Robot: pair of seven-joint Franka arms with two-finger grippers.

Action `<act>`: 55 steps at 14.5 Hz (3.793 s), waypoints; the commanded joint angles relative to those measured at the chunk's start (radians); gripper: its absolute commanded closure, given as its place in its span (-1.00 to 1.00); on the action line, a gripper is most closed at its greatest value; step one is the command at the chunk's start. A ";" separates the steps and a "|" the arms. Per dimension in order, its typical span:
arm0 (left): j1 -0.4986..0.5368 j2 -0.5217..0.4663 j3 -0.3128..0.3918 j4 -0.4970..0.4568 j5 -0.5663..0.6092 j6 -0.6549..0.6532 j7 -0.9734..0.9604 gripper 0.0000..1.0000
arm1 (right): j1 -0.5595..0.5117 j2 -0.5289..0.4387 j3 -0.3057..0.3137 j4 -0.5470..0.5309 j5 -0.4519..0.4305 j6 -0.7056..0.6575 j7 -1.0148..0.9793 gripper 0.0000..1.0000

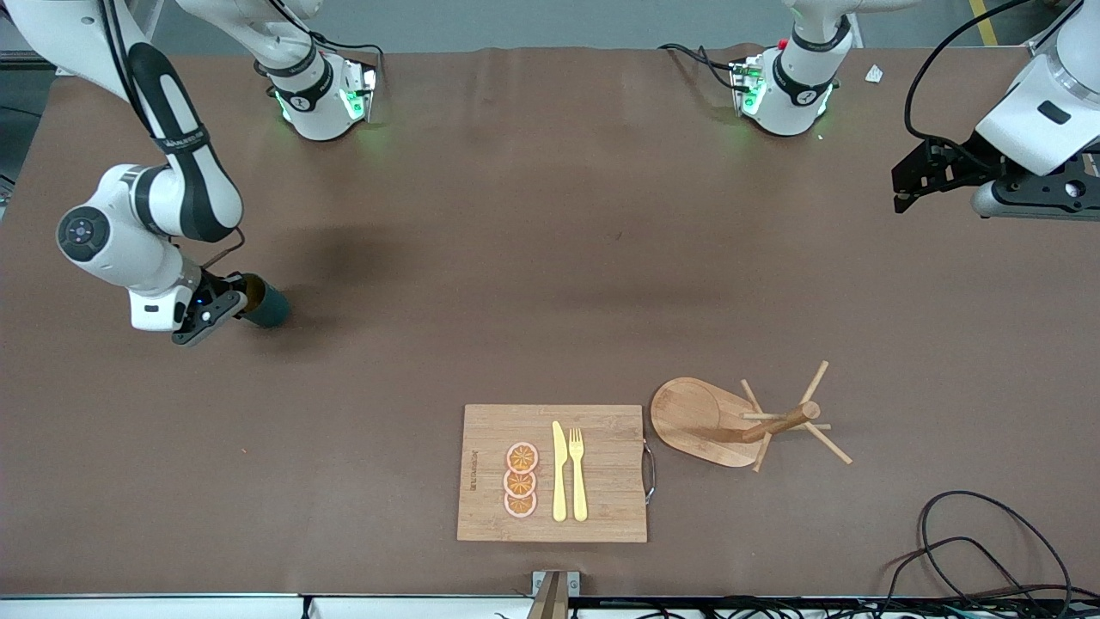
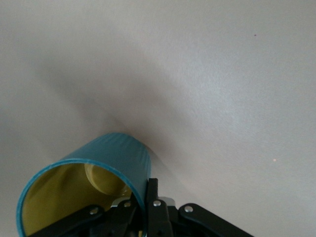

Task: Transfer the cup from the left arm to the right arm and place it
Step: 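Carry the teal mug with the right gripper away from the cutting board, then lower the teal mug onto the table with the right gripper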

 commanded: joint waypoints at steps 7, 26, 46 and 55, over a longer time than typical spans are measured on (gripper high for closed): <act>0.000 0.008 -0.006 0.019 -0.001 -0.001 0.003 -1.00 | -0.064 -0.033 0.019 -0.030 0.000 -0.085 0.133 1.00; 0.005 0.001 -0.006 0.016 -0.002 -0.024 0.018 -1.00 | -0.017 -0.012 0.031 -0.029 -0.193 0.058 -0.040 1.00; 0.002 0.000 -0.013 0.018 -0.001 -0.024 0.017 -1.00 | -0.001 -0.006 0.074 -0.023 0.076 0.021 -0.242 -0.72; 0.003 0.001 -0.013 0.019 -0.001 -0.024 0.018 -1.00 | -0.012 -0.113 0.076 0.109 0.082 -0.158 -0.252 -1.00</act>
